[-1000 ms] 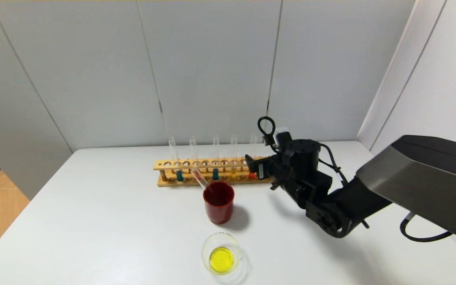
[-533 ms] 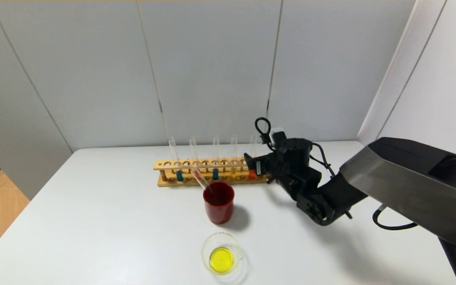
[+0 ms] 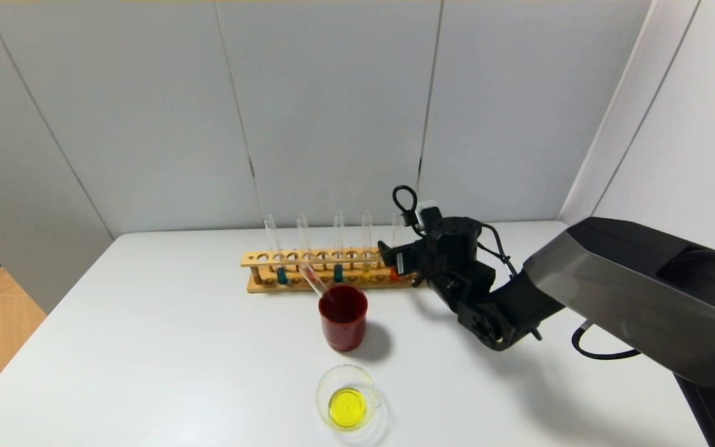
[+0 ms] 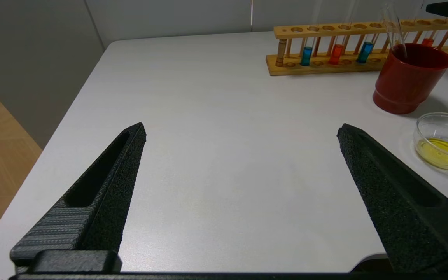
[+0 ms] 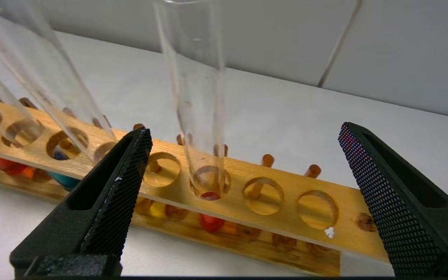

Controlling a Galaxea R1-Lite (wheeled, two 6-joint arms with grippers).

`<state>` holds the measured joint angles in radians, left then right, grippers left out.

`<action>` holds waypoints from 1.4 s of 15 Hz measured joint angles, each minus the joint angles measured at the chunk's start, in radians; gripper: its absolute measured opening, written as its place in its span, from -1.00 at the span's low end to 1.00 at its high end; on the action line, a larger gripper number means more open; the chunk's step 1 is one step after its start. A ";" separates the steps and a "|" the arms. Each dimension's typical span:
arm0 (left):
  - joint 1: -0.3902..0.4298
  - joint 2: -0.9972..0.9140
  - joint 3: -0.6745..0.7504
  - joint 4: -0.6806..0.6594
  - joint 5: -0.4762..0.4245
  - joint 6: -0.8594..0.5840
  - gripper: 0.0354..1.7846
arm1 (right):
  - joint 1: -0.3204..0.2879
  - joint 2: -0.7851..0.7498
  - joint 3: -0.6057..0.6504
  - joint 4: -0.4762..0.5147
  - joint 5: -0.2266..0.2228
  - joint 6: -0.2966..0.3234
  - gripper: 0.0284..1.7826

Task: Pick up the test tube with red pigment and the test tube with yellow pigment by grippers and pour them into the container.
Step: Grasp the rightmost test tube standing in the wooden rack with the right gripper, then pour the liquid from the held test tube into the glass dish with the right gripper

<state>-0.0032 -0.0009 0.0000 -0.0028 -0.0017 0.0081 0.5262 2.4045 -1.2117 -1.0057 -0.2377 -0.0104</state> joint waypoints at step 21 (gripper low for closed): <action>0.000 0.000 0.000 0.000 0.000 0.000 0.95 | 0.018 -0.057 -0.063 0.018 0.010 0.000 -0.67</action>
<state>-0.0032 -0.0009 0.0000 -0.0028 -0.0017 0.0077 0.5445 2.3470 -1.2749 -0.9877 -0.2279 -0.0104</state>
